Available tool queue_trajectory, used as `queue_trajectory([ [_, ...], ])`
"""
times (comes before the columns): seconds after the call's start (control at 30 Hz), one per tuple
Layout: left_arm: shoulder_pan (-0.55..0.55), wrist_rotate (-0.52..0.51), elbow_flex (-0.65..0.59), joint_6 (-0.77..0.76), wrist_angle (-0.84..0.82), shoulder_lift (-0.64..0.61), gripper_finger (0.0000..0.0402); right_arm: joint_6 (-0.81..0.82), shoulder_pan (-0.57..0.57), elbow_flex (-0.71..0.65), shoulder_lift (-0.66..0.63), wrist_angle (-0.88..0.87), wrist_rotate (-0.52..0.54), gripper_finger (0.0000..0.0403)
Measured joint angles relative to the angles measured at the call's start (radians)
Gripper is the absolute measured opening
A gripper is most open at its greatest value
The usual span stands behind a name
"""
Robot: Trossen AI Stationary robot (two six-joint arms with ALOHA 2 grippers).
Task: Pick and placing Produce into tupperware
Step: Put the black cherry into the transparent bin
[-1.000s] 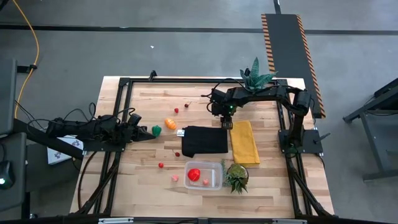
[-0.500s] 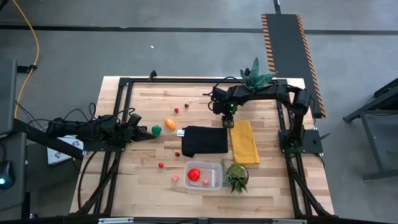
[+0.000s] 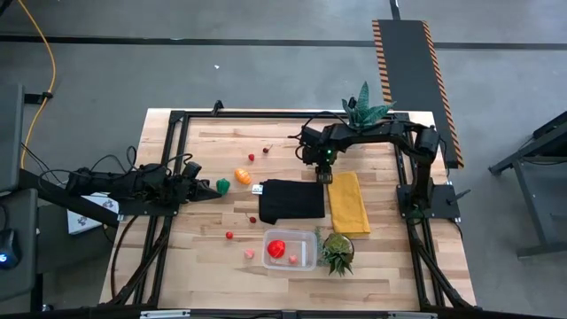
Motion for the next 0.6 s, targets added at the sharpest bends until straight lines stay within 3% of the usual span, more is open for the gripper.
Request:
queue_trajectory([
  [0.6, 0.0, 0.0, 0.0, 0.001, 0.0, 0.0, 0.0001, 0.022, 0.0, 0.0, 0.001, 0.027, -0.023, 0.0139],
])
